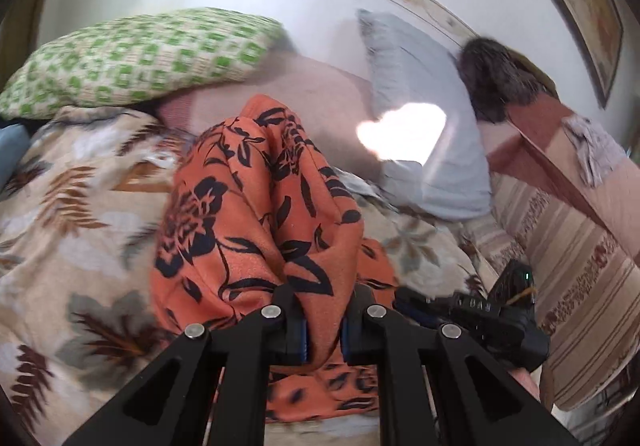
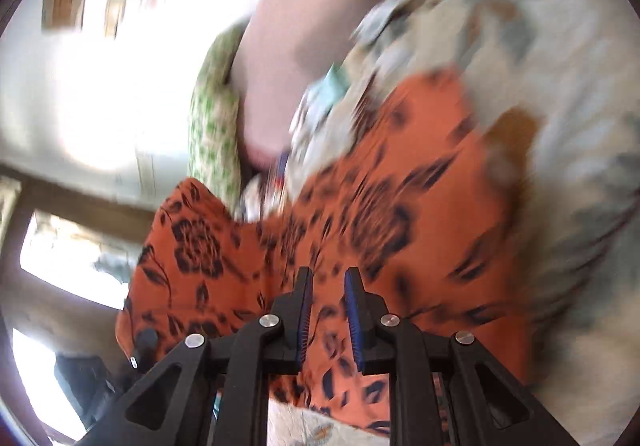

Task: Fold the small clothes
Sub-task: 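Lift the grasped edge with the left gripper and fold it over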

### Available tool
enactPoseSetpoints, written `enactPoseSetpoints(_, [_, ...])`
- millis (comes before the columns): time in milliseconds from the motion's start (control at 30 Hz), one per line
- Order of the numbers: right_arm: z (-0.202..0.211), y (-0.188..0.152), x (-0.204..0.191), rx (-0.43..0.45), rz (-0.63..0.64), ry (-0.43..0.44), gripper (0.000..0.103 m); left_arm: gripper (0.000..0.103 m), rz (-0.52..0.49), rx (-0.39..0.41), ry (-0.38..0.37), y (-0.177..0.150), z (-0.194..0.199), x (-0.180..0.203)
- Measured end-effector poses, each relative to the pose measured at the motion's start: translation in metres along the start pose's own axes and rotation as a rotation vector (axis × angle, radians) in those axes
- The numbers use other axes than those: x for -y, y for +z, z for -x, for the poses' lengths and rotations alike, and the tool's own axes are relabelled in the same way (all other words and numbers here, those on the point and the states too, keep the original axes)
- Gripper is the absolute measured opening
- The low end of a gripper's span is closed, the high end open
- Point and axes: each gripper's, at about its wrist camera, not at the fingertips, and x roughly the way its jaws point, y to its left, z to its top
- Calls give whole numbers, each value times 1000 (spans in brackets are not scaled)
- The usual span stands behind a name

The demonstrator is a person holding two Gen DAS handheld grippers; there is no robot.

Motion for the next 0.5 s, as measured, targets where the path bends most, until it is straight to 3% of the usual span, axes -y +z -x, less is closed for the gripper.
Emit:
enactPoseSetpoints(167, [60, 31, 33, 144, -76, -4, 19, 11, -54, -123, -59, -41, -70, 71])
enactPoseSetpoints(267, [80, 44, 53, 183, -121, 2, 19, 11, -69, -209, -30, -75, -109, 91])
enactPoseSetpoints(367, [86, 58, 63, 163, -140, 7, 19, 11, -106, -224, -2, -93, -117, 93])
enactPoseSetpoints(500, [61, 60, 62, 45, -145, 63, 20, 11, -108, -225, -11, -90, -113, 87])
